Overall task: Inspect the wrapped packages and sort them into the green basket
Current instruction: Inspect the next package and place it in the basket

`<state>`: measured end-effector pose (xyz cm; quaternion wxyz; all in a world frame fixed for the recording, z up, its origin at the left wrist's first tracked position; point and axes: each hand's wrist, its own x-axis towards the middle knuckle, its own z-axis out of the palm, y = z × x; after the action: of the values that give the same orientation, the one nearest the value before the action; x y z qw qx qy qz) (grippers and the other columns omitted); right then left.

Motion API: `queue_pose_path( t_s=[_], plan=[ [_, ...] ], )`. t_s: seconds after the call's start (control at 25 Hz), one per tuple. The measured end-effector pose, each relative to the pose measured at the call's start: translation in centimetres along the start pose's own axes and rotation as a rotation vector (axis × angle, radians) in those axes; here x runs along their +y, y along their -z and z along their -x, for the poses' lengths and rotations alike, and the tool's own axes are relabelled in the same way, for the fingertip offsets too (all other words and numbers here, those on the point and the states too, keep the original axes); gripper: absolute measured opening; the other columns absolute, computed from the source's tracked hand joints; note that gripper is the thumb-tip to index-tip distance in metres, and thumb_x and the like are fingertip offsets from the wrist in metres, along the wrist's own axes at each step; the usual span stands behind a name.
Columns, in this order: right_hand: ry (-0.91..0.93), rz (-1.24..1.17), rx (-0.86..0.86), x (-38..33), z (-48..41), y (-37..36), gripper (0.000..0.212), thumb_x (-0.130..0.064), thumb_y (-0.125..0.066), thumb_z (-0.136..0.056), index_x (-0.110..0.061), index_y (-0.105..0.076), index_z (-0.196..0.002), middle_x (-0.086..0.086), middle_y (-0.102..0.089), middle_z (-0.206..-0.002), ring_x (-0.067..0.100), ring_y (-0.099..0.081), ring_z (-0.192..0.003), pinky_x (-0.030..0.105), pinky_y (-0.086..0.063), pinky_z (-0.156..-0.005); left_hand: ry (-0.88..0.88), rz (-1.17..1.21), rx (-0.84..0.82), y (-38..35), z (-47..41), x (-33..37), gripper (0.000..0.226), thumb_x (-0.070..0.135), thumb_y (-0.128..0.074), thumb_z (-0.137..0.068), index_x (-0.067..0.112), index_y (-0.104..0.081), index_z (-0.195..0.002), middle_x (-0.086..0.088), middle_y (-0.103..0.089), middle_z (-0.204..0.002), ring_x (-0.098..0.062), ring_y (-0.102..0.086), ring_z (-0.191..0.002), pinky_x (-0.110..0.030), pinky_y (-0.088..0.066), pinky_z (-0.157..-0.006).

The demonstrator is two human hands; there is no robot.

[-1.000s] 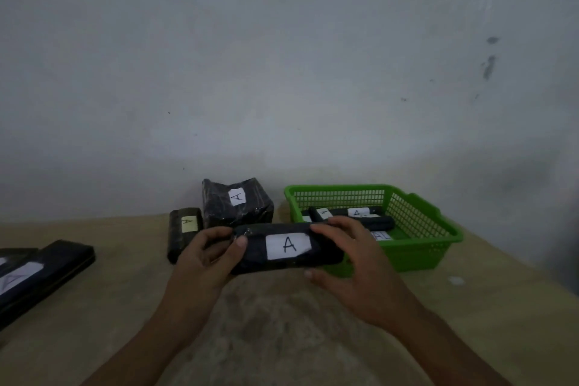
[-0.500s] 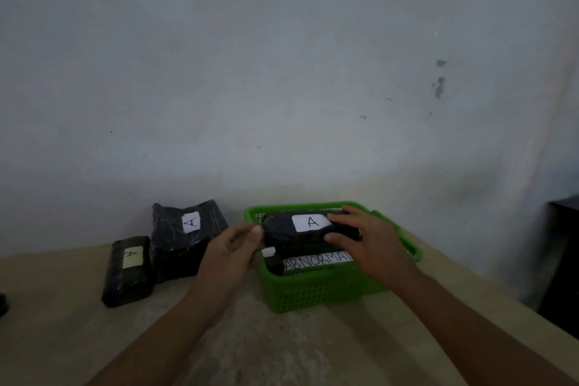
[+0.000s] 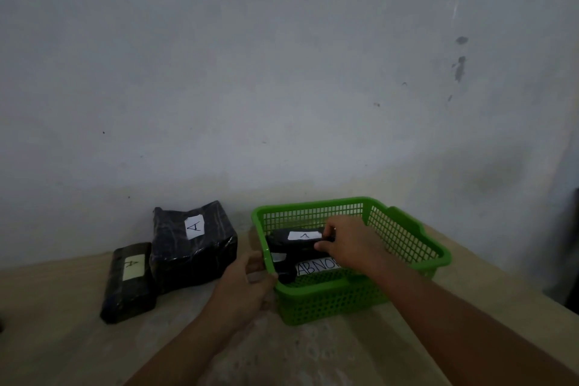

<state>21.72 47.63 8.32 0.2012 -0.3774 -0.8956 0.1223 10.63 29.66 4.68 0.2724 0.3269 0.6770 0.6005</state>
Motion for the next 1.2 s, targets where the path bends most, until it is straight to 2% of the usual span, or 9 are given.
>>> queue_pose_path(
  t_s=[0.08,0.24,0.4,0.6,0.76,0.92,1.08,1.16,1.2],
  plan=[
    [0.008,0.001,-0.067,0.5,-0.4,0.0,0.024,-0.039,-0.075,-0.08,-0.02,-0.06,-0.081,0.0,-0.063,-0.087,0.017,-0.063,-0.078,0.031,-0.053,-0.07,0.002,0.019,-0.014,0.1,-0.1,-0.1,0.032,0.004,-0.06,-0.09,0.013,-0.054,-0.119,-0.004,-0.061,-0.117,-0.018,-0.065,-0.087,-0.025,-0.057,-0.054],
    [0.068,-0.08,-0.194,3.5,-0.3,1.2,0.028,-0.04,-0.08,-0.075,-0.016,-0.066,-0.079,-0.006,-0.063,-0.083,0.009,-0.059,-0.076,0.023,-0.043,-0.061,0.01,0.045,-0.034,0.2,-0.2,-0.4,0.038,0.007,-0.06,-0.09,0.013,-0.05,-0.126,-0.006,-0.06,-0.121,-0.021,-0.066,-0.094,-0.032,-0.06,-0.059],
    [0.104,-0.06,-0.351,5.0,0.5,2.1,0.028,-0.041,-0.081,-0.072,-0.018,-0.071,-0.084,-0.006,-0.07,-0.091,0.008,-0.064,-0.087,0.023,-0.047,-0.071,0.015,0.08,-0.033,0.1,-0.1,-0.5,0.036,0.007,-0.06,-0.09,0.014,-0.051,-0.124,-0.004,-0.061,-0.118,-0.02,-0.068,-0.088,-0.043,-0.061,-0.066],
    [0.092,0.015,-0.456,3.5,-0.3,1.6,0.017,-0.031,-0.08,-0.076,-0.016,-0.074,-0.082,-0.006,-0.071,-0.086,0.004,-0.06,-0.075,0.015,-0.043,-0.062,-0.004,0.072,-0.021,0.2,0.0,-0.7,0.037,0.007,-0.061,-0.089,0.014,-0.052,-0.125,-0.005,-0.063,-0.119,-0.026,-0.066,-0.101,-0.052,-0.059,-0.073],
    [0.024,0.082,-0.537,2.9,-0.9,1.2,0.019,-0.02,-0.07,-0.086,-0.013,-0.075,-0.102,0.005,-0.072,-0.113,0.014,-0.06,-0.091,0.025,-0.047,-0.079,-0.003,0.077,-0.024,0.2,-0.1,-0.7,0.036,0.007,-0.061,-0.089,0.014,-0.052,-0.124,-0.005,-0.063,-0.118,-0.026,-0.066,-0.101,-0.051,-0.06,-0.072],
    [-0.008,0.085,-0.584,3.3,-1.3,1.1,0.037,-0.027,-0.073,-0.084,-0.021,-0.066,-0.12,0.001,-0.06,-0.131,0.021,-0.058,-0.112,0.028,-0.046,-0.092,-0.017,0.065,-0.014,0.2,-0.2,-0.8,0.034,0.006,-0.062,-0.088,0.015,-0.054,-0.12,-0.005,-0.064,-0.116,-0.026,-0.064,-0.104,-0.052,-0.058,-0.08],
    [0.017,0.081,-0.616,4.2,-1.8,2.0,0.033,-0.022,-0.074,-0.083,-0.022,-0.069,-0.115,-0.001,-0.064,-0.128,0.019,-0.059,-0.113,0.034,-0.046,-0.102,-0.007,0.073,-0.021,0.2,-0.2,-0.8,0.035,0.007,-0.063,-0.088,0.014,-0.054,-0.121,-0.006,-0.064,-0.116,-0.027,-0.065,-0.104,-0.054,-0.058,-0.075],
    [0.026,0.045,-0.611,5.0,-1.9,2.6,0.031,-0.022,-0.077,-0.08,-0.022,-0.068,-0.11,0.0,-0.066,-0.124,0.02,-0.061,-0.109,0.036,-0.049,-0.098,-0.003,0.082,-0.026,0.2,-0.3,-0.8,0.036,0.006,-0.062,-0.089,0.013,-0.053,-0.122,-0.007,-0.063,-0.116,-0.029,-0.065,-0.102,-0.055,-0.059,-0.073],
    [0.016,-0.005,-0.604,5.5,-2.0,3.1,0.031,-0.023,-0.079,-0.078,-0.023,-0.067,-0.106,0.0,-0.067,-0.121,0.021,-0.063,-0.105,0.035,-0.053,-0.091,-0.002,0.09,-0.031,0.2,-0.3,-0.8,0.036,0.005,-0.061,-0.089,0.012,-0.052,-0.123,-0.007,-0.063,-0.116,-0.029,-0.065,-0.101,-0.054,-0.059,-0.071]
  ],
)
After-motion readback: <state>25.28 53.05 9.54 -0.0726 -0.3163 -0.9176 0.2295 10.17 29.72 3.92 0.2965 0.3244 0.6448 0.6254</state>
